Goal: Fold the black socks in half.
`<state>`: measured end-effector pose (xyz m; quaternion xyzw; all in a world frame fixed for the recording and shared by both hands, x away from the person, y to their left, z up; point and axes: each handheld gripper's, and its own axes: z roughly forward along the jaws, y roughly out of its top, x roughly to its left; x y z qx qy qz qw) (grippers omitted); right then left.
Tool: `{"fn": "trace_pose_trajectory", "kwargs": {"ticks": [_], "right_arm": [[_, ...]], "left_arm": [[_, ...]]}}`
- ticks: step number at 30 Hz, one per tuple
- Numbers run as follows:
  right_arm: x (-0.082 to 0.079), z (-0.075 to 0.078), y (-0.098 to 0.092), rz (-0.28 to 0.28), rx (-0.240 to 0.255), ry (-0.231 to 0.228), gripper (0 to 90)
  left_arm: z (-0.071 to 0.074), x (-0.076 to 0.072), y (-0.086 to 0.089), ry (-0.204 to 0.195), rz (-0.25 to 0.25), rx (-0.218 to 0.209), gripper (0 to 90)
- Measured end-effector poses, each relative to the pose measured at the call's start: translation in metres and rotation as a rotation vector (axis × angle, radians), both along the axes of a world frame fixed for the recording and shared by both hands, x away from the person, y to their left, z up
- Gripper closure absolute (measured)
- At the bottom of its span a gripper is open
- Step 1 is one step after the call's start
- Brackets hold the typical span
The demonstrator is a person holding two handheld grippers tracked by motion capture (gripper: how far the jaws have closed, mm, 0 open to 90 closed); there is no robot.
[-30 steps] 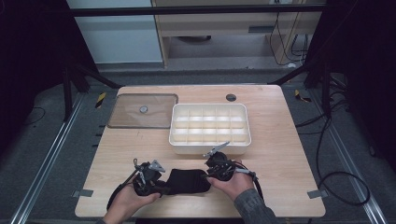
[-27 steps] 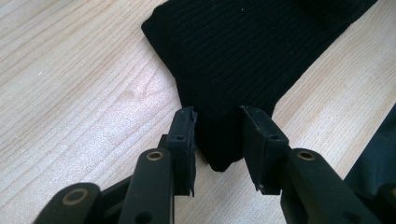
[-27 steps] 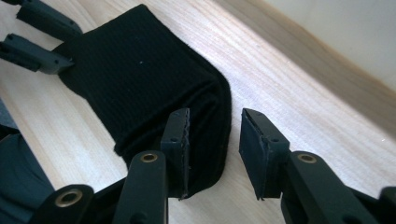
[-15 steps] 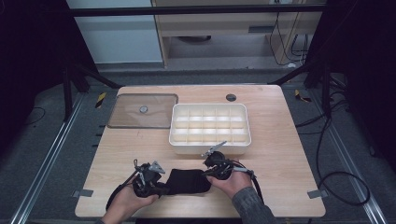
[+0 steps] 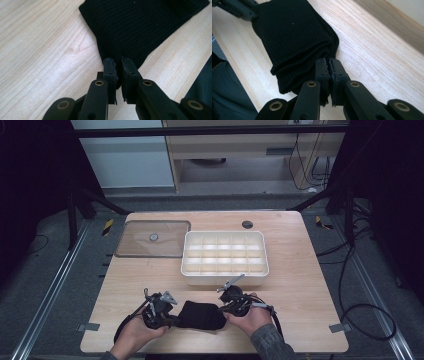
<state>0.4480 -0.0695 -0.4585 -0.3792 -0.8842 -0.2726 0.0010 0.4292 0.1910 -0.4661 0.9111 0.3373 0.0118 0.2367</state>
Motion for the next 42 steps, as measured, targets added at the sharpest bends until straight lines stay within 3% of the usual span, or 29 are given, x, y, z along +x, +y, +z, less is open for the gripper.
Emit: {"fn": "trace_pose_trajectory", "kwargs": {"ticks": [25,42], "right_arm": [[-0.006,0.001,0.006,0.01,0.017,0.0,86.6],[-0.007,0.0,0.009,0.017,0.015,0.0,86.3]], "left_arm": [[0.019,0.008,0.002,-0.005,-0.048,0.017,83.5],[0.024,0.016,0.003,-0.009,-0.046,0.018,83.5]]}}
